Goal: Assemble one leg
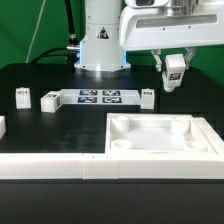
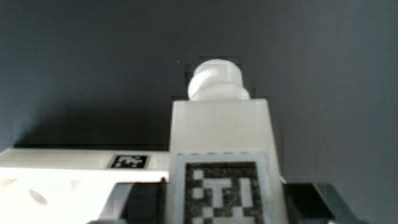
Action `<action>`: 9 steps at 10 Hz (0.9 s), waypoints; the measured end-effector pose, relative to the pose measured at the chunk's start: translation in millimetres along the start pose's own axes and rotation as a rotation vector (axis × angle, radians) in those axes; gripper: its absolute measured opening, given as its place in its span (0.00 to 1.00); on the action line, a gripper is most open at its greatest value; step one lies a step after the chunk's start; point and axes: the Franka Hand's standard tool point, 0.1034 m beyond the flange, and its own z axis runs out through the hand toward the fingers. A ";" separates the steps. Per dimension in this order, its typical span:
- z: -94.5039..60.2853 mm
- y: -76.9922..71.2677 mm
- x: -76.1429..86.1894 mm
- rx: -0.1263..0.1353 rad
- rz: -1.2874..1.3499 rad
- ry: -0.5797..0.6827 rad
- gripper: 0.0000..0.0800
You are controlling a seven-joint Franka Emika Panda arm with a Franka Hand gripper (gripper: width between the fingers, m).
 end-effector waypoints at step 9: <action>-9.8 2.0 49.3 -0.001 -0.167 0.232 0.36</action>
Offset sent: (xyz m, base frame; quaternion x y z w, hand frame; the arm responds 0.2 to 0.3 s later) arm 0.0542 -0.0110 0.0117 0.0012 0.0285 -0.1110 0.9934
